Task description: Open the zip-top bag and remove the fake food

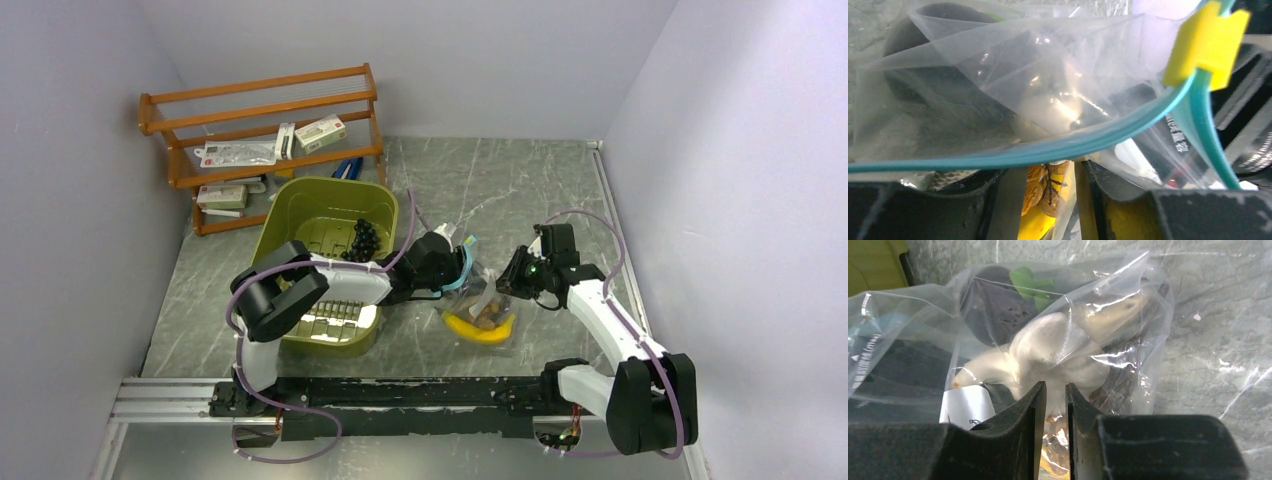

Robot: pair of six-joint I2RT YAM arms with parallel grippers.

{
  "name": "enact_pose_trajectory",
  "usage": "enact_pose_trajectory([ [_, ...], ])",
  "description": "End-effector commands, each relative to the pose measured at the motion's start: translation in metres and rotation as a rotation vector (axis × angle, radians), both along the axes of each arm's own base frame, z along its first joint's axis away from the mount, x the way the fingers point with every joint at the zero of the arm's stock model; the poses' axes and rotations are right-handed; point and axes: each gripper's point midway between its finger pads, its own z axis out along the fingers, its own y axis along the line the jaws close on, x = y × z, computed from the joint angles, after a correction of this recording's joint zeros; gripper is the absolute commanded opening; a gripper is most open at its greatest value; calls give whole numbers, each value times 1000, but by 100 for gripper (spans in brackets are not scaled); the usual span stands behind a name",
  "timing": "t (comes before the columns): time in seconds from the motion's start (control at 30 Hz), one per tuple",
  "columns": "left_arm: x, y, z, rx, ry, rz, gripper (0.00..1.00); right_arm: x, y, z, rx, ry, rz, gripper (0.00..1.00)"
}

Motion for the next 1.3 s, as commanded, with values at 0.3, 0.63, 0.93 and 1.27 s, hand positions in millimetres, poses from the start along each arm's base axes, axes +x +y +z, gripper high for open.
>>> enact_pose_trajectory([
  [0.3,19,-8,16,-26,-24,18,49,-23,9,-12,63,40,22,21],
  [0.63,20,8,20,60,-87,19,10,-23,-2,-1,10,18,-24,23],
  [0.93,10,18,18,112,-104,-42,7,-6,-5,25,8,-61,-70,14],
  [1.27,1,20,22,126,-96,-98,11,14,4,21,38,-48,-47,20],
])
